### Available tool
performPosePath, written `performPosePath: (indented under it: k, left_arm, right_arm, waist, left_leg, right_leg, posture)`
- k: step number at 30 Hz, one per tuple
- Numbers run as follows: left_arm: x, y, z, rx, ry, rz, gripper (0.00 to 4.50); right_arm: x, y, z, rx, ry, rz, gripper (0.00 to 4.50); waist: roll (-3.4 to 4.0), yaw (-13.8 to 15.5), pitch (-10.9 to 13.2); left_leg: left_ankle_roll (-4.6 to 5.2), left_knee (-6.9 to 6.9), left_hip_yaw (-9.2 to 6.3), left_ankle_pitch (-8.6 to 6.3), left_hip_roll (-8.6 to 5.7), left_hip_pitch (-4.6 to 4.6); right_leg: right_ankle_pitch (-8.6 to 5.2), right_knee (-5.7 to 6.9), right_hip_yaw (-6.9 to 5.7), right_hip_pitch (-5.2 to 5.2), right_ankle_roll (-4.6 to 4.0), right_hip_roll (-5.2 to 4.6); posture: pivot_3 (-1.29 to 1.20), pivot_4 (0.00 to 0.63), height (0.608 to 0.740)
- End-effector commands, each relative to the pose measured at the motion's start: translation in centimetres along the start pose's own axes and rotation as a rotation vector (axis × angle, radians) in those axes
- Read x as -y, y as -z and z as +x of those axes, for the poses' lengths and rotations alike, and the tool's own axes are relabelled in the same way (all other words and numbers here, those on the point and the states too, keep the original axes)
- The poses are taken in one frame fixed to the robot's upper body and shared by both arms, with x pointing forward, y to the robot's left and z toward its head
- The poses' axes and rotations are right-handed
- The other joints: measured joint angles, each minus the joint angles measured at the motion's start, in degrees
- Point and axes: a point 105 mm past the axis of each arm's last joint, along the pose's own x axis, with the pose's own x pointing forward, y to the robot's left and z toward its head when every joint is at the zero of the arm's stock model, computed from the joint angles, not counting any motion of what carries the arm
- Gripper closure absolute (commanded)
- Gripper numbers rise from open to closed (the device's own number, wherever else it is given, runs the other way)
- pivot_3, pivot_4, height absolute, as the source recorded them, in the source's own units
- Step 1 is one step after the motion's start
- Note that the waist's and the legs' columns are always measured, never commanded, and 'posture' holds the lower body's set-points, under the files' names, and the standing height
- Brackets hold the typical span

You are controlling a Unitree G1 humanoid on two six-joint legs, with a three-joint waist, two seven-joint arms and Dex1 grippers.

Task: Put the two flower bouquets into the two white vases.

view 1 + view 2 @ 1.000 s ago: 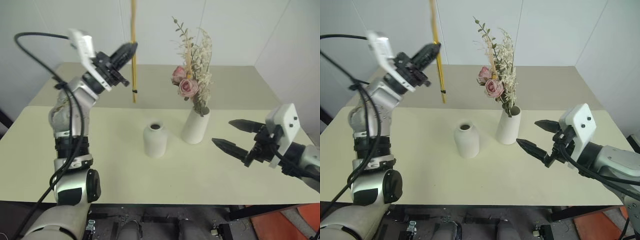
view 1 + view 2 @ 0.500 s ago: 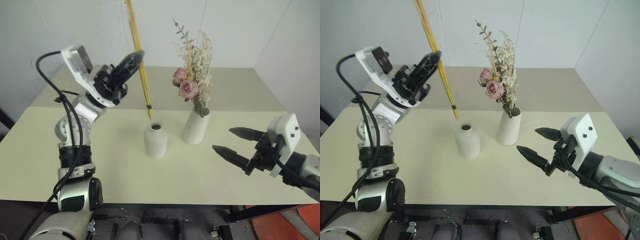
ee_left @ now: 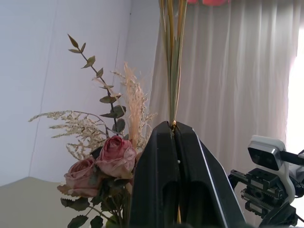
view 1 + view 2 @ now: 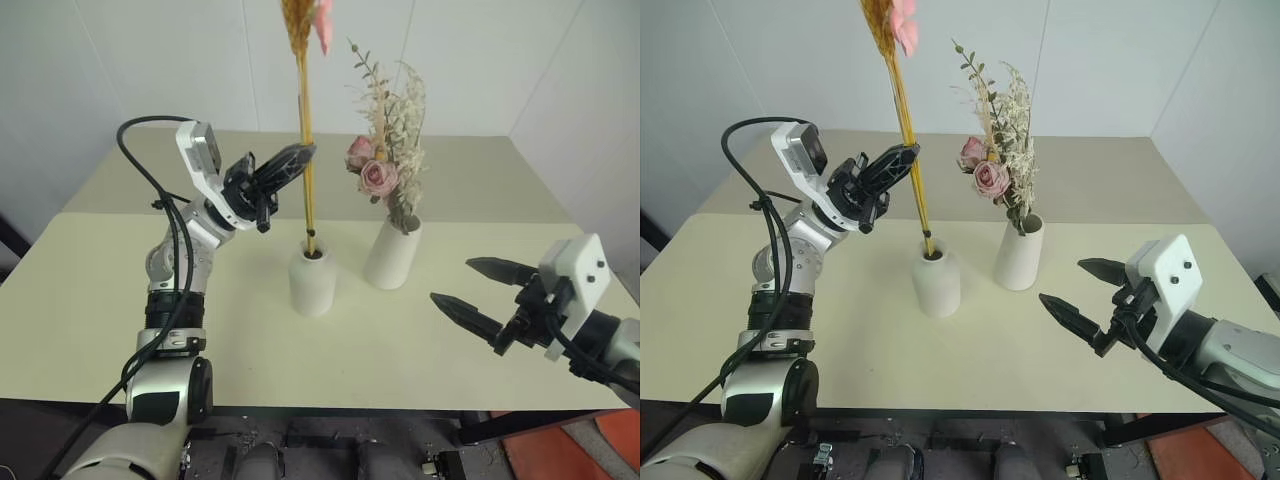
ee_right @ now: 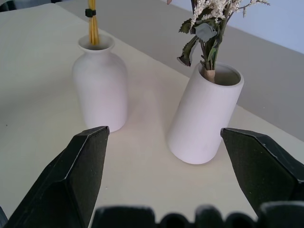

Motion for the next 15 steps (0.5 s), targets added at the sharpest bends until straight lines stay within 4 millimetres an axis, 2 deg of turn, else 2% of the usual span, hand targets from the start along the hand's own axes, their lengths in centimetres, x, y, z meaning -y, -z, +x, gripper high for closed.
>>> performPosePath:
  k: [1, 6, 7, 8, 11, 15]
  left_arm:
    - [0.2, 0.2, 0.5, -0.022, 0.044, 0.056, 4.43]
    - [1.0, 1.4, 0.4, -0.061, 0.094, 0.044, 4.43]
    - [1.1, 1.5, 0.3, -0.066, 0.096, 0.045, 4.03]
    - [1.1, 1.6, 0.2, -0.074, 0.098, 0.047, 3.84]
    - [1.3, 1.5, -0.2, -0.104, 0.104, 0.066, 2.91]
    - [1.4, 1.5, -1.7, -0.173, 0.071, 0.083, 1.66]
  right_arm:
    - [0.2, -1.3, -0.4, 0.044, 0.025, -0.082, 0.00]
    - [0.5, -1.4, -0.5, 0.044, 0.033, -0.092, 0.00]
    - [0.5, -1.3, -0.5, 0.044, 0.034, -0.094, 0.00]
    - [0.5, -1.3, -0.6, 0.043, 0.035, -0.095, 0.00]
    - [0.5, -1.3, -0.6, 0.043, 0.035, -0.097, 0.00]
    - [0.5, -1.3, -0.7, 0.041, 0.041, -0.099, 0.00]
  waist:
    - [0.00, 0.0, 0.0]
    - [0.00, 0.0, 0.0]
    - [0.00, 0.0, 0.0]
    - [0.00, 0.0, 0.0]
    - [0.00, 0.0, 0.0]
    - [0.00, -0.3, 0.0]
  left_leg:
    - [0.00, 0.00, 0.00, 0.00, 0.00, 0.00]
    - [0.00, 0.00, -0.01, 0.00, 0.00, -0.04]
    - [0.00, 0.00, -0.02, 0.00, 0.00, -0.04]
    - [0.00, 0.00, -0.02, 0.00, 0.00, -0.04]
    - [0.00, 0.00, -0.02, 0.00, 0.00, -0.03]
    - [0.00, -0.01, -0.02, 0.00, 0.01, -0.03]
  right_leg:
    - [0.00, -0.01, 0.00, 0.00, 0.00, 0.00]
    - [0.00, -0.04, -0.01, 0.00, 0.00, 0.00]
    - [0.00, -0.04, -0.01, 0.00, 0.00, 0.00]
    - [0.00, -0.04, -0.01, 0.00, 0.00, 0.00]
    - [-0.01, -0.03, -0.02, 0.00, 0.02, 0.00]
    - [-0.02, -0.04, -0.01, 0.00, 0.03, 0.00]
  posture:
    - [0.00, 0.150, 0.740]
    - [0.00, 0.150, 0.740]
    - [0.00, 0.150, 0.740]
    - [0.00, 0.150, 0.740]
    - [0.00, 0.150, 0.740]
    - [0.00, 0.150, 0.740]
